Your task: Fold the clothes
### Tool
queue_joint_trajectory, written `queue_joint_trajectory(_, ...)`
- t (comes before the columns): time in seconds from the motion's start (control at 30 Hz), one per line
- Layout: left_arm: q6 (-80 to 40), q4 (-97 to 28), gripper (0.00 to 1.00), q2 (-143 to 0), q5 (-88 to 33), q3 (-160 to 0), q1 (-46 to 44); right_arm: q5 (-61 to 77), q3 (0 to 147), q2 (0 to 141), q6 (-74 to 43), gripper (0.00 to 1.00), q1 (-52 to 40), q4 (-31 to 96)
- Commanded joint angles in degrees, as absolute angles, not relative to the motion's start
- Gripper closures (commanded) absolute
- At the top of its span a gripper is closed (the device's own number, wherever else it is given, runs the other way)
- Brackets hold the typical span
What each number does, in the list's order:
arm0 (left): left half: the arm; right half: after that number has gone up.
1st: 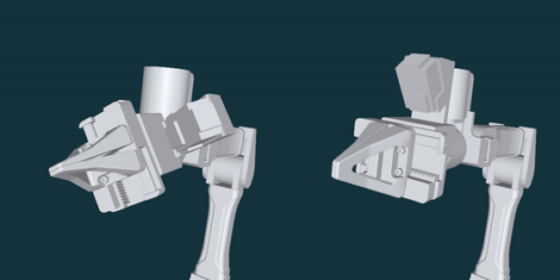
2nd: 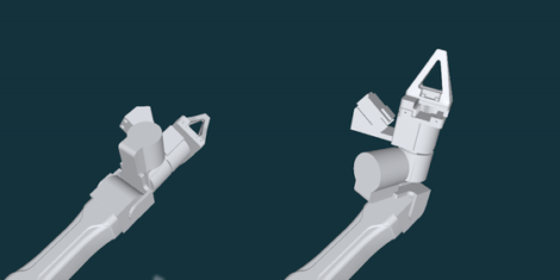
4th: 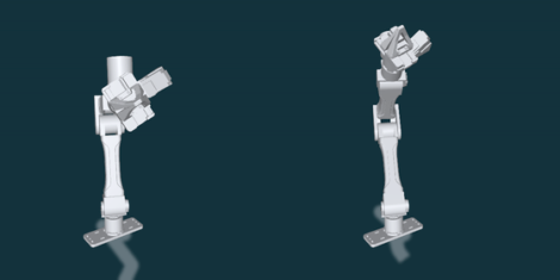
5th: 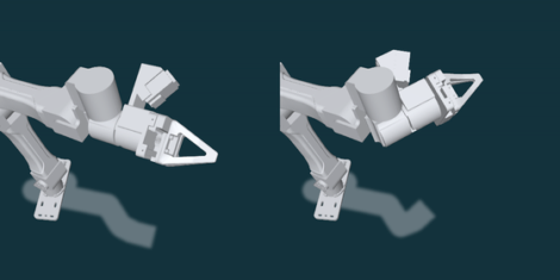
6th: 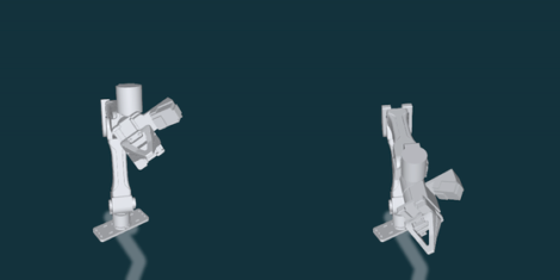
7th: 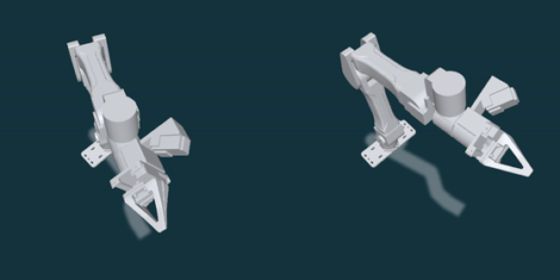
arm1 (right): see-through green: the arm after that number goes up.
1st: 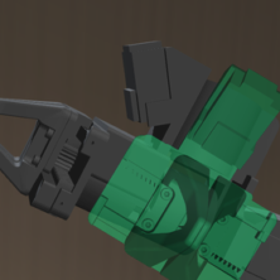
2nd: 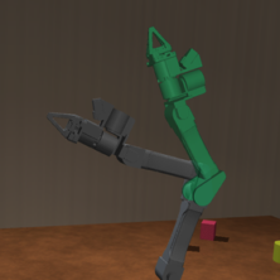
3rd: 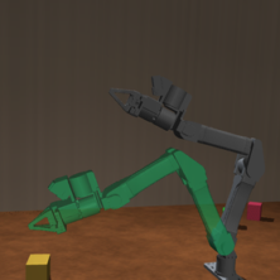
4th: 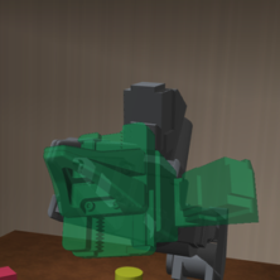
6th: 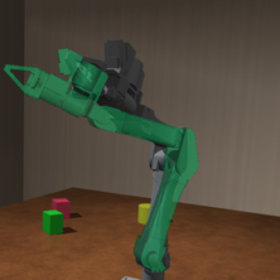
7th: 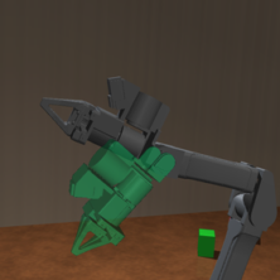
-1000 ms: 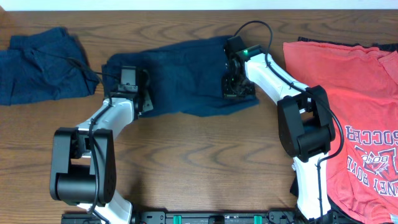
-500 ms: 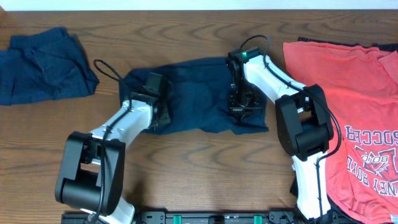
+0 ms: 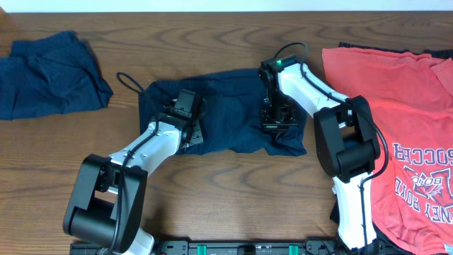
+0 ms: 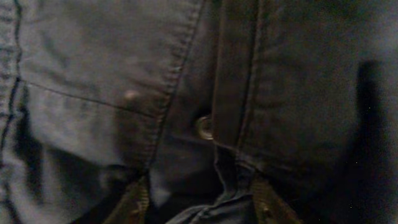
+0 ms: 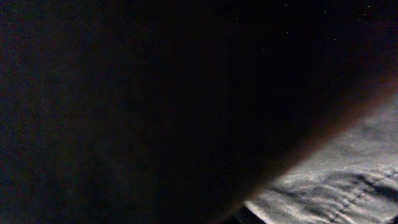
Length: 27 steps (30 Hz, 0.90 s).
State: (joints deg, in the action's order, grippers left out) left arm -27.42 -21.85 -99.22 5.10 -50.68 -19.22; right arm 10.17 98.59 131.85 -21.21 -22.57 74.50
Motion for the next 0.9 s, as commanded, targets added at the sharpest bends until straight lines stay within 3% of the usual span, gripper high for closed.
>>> queue_joint_trajectory(0.0, -28.18, -21.37, 0.41, -105.23, 2.81, -45.87, -18.94, 9.04, 97.47, 134.8, -20.14, 0.99, -20.56, 71.57)
queue_joint_trajectory(0.33, -28.18, -20.45, 0.41, -105.23, 5.21, -45.87, -18.94, 9.04, 97.47, 134.8, -24.12, 0.99, -10.46, 71.13)
queue_joint_trajectory(0.67, -28.18, -20.47, 0.41, -105.23, 5.21, -45.87, -18.94, 9.43, 97.54, 134.63, -16.21, 0.97, -6.39, 72.36)
queue_joint_trajectory(0.77, -28.21, -20.47, 0.4, -105.23, 5.21, -45.87, -18.94, 9.06, 98.56, 133.69, -14.66, 0.8, -7.22, 71.02)
queue_joint_trajectory(0.8, -28.18, -20.47, 0.4, -105.23, 5.19, -45.87, -18.94, 9.08, 99.44, 133.1, -14.63, 0.67, -7.4, 70.72)
queue_joint_trajectory(0.87, -28.21, -20.47, 0.4, -105.23, 5.19, -45.87, -18.94, 9.08, 101.8, 131.87, -14.48, 0.5, -7.53, 70.7)
